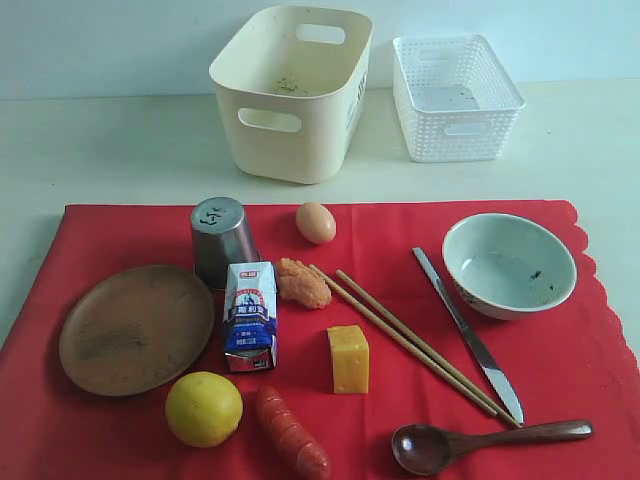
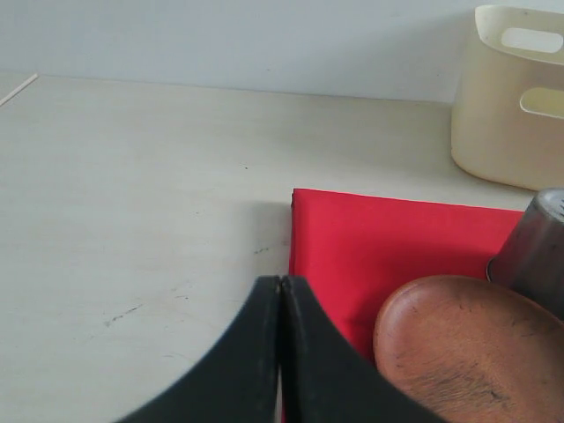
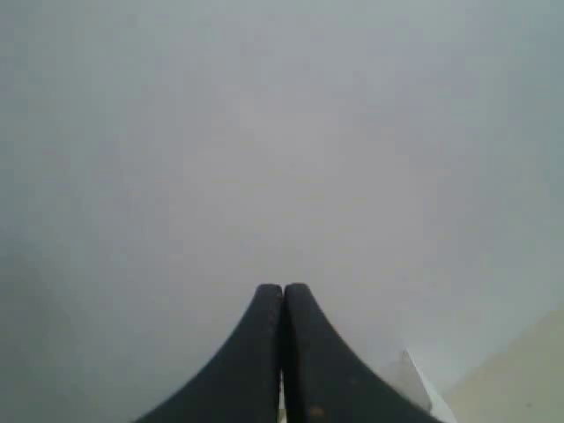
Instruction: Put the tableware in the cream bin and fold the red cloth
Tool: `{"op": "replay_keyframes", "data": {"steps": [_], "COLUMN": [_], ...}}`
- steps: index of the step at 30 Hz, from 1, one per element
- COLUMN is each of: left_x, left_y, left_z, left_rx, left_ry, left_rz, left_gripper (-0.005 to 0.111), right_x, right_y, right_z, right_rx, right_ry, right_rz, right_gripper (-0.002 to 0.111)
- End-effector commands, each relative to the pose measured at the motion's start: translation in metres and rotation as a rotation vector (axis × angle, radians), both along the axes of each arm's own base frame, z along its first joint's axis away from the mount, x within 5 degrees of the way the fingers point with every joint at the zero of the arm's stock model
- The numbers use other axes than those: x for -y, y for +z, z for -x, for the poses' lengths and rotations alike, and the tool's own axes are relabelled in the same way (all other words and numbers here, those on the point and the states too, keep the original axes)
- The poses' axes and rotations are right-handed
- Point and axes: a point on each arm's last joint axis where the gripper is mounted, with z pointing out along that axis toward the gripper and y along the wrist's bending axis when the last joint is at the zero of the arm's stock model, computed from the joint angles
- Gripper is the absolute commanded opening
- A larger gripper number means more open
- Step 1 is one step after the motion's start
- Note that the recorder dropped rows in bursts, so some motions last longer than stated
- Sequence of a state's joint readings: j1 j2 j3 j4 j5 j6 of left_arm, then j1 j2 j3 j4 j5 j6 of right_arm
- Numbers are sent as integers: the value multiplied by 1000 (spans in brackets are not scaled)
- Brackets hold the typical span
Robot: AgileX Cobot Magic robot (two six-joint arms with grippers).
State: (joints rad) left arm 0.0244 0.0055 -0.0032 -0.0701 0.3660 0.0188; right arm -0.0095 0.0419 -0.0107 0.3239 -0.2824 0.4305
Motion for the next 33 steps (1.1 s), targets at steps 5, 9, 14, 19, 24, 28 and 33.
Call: {"op": "replay_keyframes", "data": {"steps": [5,9,14,19,24,28,33], "left_x": [0,0,0,0,0,0,0], "left_y": [0,0,0,0,0,0,0], "left_z": [0,0,0,0,0,0,0], "left_rx": [15,15,15,15,15,15,15], "left_ry": [-6,-6,-6,-6,-6,-6,-6], "left_rz": [-7,-7,-7,-7,-7,-7,-7], "left_gripper": [2,2,2,2,2,2,2], "right_x": [-7,-11,-16,-20,-26,-32,-47], "right_y": [2,7,14,11,1,-13,-26], "right_z": [-27,-44,-68,-100,-129,-148,-165], "right_rx": [-355,-544,-778,-1001,-1117,-1177,-1183], "right_ry": [59,110,206,330,458,562,704], "right_rz": [137,222,351,463,500,514,528], "right_gripper": [0,0,0,0,0,0,0]}}
